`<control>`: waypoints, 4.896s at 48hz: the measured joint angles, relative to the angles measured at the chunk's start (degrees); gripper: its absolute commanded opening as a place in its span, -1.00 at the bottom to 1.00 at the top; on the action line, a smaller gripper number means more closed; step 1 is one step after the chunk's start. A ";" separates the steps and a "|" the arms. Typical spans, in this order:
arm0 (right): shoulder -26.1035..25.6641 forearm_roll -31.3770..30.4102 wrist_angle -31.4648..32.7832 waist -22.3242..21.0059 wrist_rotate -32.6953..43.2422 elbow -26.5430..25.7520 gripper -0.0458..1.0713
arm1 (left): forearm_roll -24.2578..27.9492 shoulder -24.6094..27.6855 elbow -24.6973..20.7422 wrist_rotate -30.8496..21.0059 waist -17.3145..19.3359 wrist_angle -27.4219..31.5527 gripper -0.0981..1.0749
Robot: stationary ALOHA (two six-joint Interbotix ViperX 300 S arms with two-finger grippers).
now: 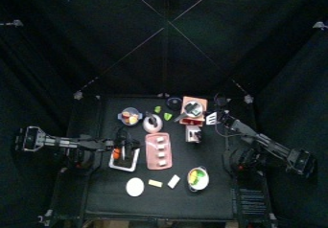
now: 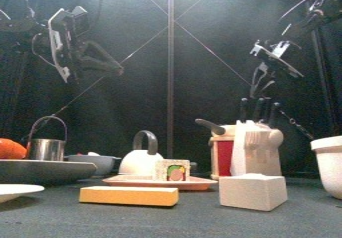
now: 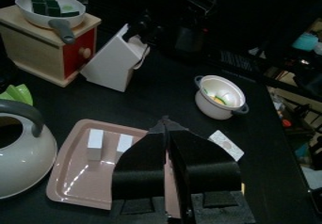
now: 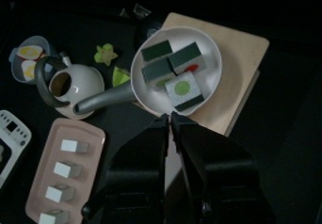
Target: Grab pan
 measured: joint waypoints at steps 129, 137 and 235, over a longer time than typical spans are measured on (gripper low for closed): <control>14.68 3.96 6.33 -8.44 0.35 -7.82 0.63 | -0.09 0.00 0.44 -0.18 0.18 -0.09 -0.19; 19.86 1.67 5.36 -11.07 0.26 -10.37 0.56 | 0.00 0.00 0.44 -0.18 0.18 0.00 -0.19; 19.60 3.08 4.66 -9.84 0.00 -12.66 -0.46 | -0.09 -0.09 0.88 -0.18 0.35 0.00 -0.19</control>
